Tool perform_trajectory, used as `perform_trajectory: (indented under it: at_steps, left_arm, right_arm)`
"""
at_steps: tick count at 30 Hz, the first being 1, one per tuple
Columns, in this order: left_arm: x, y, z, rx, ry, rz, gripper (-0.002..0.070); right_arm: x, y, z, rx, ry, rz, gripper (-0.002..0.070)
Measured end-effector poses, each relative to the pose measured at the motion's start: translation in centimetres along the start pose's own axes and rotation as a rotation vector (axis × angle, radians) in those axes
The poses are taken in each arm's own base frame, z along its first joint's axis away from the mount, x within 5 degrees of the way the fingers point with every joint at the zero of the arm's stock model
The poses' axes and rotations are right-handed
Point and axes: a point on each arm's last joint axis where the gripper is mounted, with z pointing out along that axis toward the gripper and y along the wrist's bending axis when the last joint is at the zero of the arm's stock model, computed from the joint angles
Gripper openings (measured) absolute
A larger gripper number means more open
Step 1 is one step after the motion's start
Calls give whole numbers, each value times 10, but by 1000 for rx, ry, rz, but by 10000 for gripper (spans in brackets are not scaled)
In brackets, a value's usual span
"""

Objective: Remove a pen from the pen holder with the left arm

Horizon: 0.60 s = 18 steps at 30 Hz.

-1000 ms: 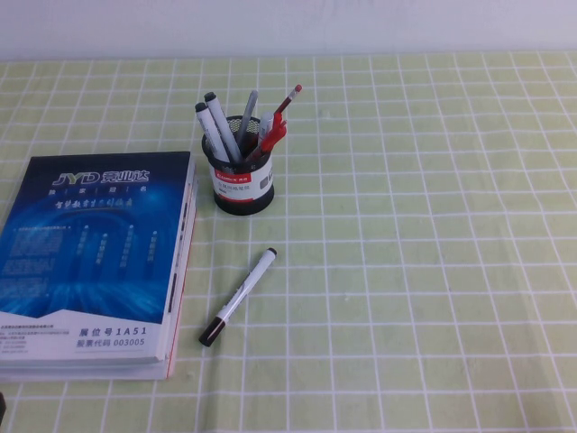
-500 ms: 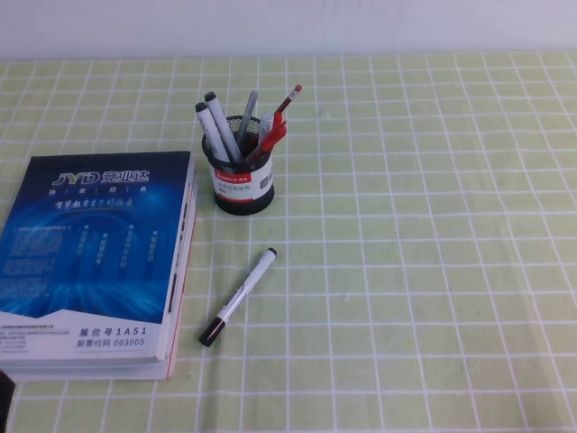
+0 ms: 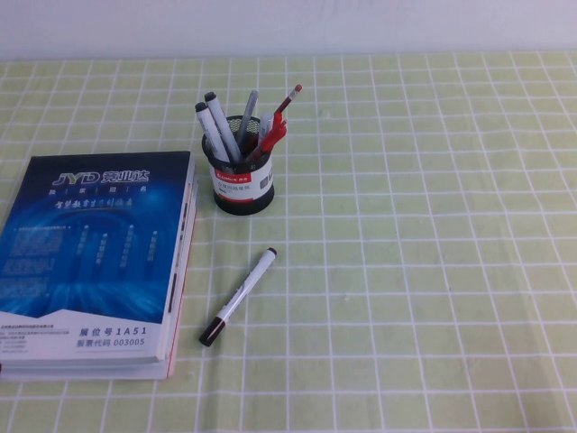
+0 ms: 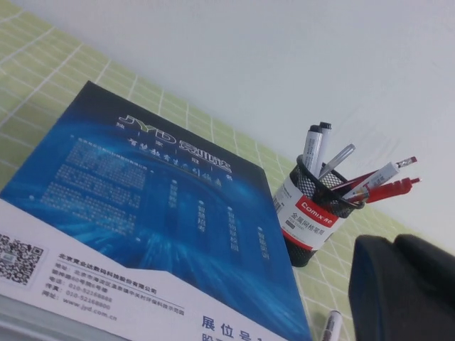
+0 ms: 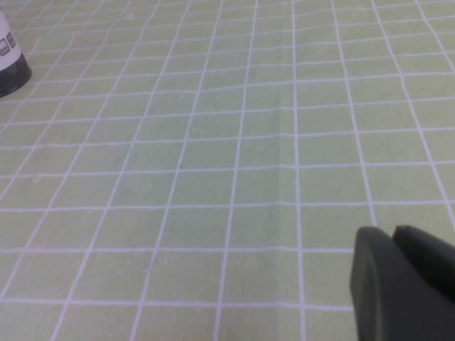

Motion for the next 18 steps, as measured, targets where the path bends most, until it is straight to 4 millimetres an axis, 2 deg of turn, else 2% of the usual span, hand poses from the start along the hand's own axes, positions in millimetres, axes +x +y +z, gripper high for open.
perform_trajectory:
  at_steps: [4,10,14,18]
  left_arm:
    - [-2,-2,0,9,7,-49,-4]
    - [-35,-27,8,31,98,8,-4]
    - [-58,-41,26,20,182,54,-4]
    - [-73,-46,48,-12,228,57,-4]
  right_arm:
    - [0,0,0,0,0,0,-15]
    - [0,0,0,0,0,0,-15]
    - [0,0,0,0,0,0,-15]
    - [0,0,0,0,0,0,-15]
